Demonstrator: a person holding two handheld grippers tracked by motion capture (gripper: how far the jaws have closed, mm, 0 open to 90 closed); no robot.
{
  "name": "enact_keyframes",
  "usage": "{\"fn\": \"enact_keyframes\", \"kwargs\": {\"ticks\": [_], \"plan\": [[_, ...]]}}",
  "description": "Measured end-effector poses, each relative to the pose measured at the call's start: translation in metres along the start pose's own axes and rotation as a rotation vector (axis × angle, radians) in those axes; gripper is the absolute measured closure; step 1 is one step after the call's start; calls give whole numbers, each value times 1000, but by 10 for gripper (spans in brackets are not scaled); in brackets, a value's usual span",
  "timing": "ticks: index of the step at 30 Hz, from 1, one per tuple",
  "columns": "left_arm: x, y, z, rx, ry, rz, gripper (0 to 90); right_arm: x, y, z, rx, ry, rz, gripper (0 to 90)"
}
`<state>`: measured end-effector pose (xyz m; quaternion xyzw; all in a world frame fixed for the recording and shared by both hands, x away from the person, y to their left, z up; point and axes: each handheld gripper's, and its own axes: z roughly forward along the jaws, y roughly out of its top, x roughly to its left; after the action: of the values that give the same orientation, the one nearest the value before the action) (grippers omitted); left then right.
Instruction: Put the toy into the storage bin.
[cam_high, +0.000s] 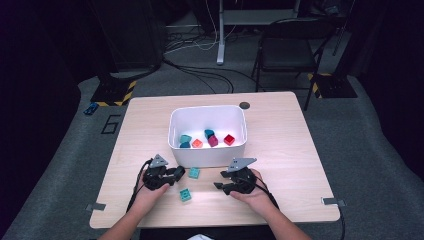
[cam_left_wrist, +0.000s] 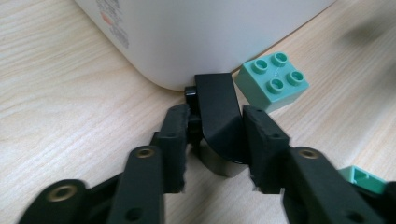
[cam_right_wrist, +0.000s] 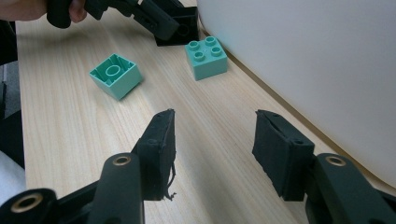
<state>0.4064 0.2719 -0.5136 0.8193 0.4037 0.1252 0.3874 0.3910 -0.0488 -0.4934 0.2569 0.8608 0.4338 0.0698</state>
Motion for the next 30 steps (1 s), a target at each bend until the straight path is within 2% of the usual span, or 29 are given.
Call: {"fn": "enact_keyframes", "kwargs": {"ticks": [2,4,5,6,10,20,23,27,30], "plan": [[2,0,-1,-8,2,6,656,0,0,0,-1,0,0,480],[1,0,-2,-10,-4,-25,661,0,0,0,-1,0,0,480],[3,0,-4,-8,4,3,662,0,0,0,-1,0,1,480],[3,1,-5,3,-1,10,662,0,0,0,-1,0,1,480],[1,1,-7,-14,2,-1,663,-1,0,0,-4,-1,-9,480],[0,5,-18,-27,-13,19,664,-1,0,0,-3,-3,-7,480],[-1,8,-23,-21,-37,14,664,-1,0,0,-1,-3,-1,480],[-2,12,-29,-20,-45,21,664,0,0,-1,-6,-5,-4,480],[-3,19,-40,-20,-53,29,663,-1,0,-1,-5,-4,2,480]]}}
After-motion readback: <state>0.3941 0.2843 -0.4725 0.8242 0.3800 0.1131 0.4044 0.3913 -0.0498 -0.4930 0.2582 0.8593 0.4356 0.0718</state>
